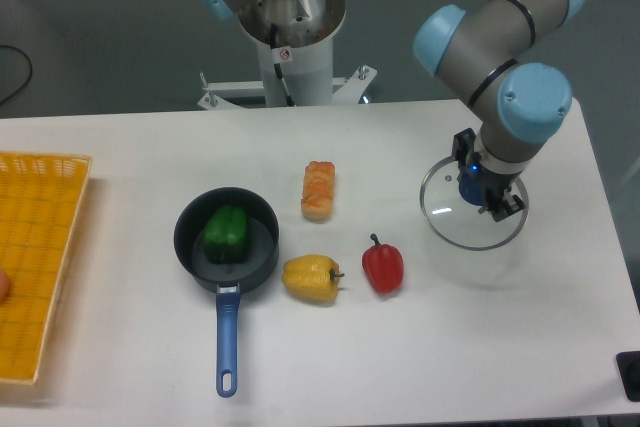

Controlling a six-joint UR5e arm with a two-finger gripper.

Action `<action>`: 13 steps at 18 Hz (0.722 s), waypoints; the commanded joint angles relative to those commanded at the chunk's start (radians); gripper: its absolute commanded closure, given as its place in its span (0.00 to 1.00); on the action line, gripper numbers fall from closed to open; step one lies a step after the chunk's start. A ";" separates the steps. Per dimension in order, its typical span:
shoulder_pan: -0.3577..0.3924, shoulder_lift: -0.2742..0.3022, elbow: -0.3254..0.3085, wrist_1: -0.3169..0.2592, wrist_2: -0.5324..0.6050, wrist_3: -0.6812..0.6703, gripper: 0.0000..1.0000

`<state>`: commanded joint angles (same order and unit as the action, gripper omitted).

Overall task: Close the pot lid
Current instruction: 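Lift the held glass lid and start moving it toward the pan, then carry the glass lid over the dark pan with the green pepper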

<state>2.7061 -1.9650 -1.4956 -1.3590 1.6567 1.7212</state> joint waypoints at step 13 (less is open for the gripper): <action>-0.140 0.080 -0.043 -0.060 -0.009 -0.135 0.46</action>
<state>2.5665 -1.8853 -1.5386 -1.4189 1.6475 1.5863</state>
